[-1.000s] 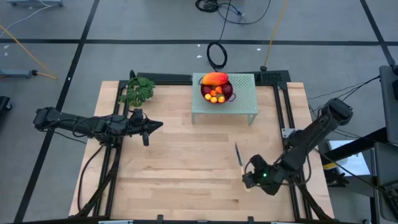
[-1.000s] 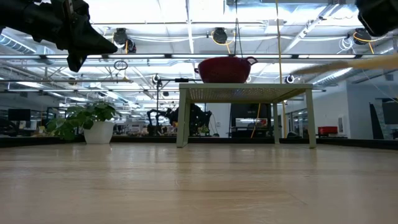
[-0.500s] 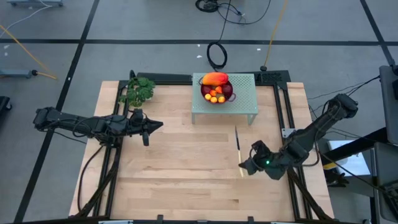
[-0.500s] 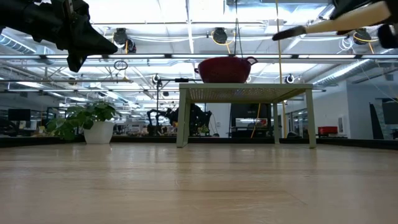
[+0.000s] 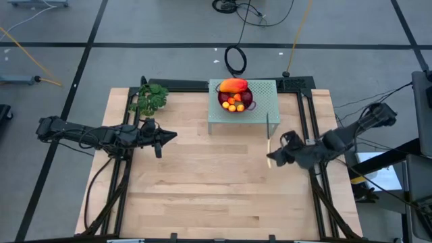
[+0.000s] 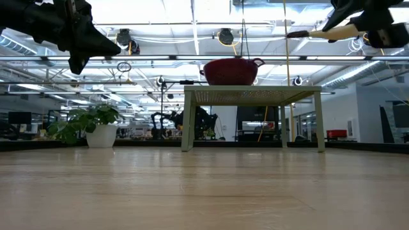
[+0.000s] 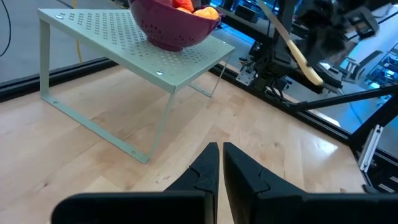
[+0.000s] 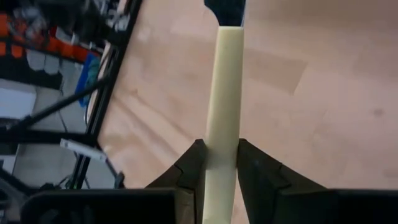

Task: Pick & Place Fruit
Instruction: Put the knife on the shelf on the right of the strainer bowl

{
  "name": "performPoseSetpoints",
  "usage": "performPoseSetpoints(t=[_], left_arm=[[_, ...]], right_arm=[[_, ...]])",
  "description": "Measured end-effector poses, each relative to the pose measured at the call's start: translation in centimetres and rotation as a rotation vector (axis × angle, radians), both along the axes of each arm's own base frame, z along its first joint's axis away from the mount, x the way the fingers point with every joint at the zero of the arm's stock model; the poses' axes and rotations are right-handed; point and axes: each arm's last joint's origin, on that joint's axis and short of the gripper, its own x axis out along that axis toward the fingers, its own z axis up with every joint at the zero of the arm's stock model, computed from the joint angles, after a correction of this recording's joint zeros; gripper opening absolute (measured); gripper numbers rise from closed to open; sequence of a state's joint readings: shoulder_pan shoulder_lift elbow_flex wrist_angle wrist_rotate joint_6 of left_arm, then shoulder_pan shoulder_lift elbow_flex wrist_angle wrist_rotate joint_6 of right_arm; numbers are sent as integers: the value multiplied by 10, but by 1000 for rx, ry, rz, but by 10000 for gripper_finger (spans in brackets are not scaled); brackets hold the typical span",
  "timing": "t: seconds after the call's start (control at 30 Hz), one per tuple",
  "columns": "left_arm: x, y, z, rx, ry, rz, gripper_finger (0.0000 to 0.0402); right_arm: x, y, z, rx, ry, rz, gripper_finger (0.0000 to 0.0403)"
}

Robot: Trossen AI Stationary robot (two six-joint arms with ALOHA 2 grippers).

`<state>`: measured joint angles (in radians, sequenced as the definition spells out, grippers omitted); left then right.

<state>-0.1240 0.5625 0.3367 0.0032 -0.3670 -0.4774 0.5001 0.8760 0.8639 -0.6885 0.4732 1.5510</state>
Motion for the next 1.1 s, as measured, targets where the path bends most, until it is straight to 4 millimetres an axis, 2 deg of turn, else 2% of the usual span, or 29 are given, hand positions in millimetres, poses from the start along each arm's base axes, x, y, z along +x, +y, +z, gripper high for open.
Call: performPoseSetpoints(t=[0.2,0.37,0.6,0.87,1.1], left_arm=[[0,0,0,-16,-4,4,21],[0,0,0,-12,-4,13,21],[0,0,0,-12,-4,15,21],[0,0,0,-13,-5,21,21],[0,1,0,-12,-6,30,21]], right_arm=[[-17,-29,10,-56,-19,-63,62],[-22,-45,14,-65,-28,-75,63],[-22,-64,18,-101,3,-83,63],[-23,-85,45,-172,22,-87,63],[-11,-105,62,-247,163,-65,64]])
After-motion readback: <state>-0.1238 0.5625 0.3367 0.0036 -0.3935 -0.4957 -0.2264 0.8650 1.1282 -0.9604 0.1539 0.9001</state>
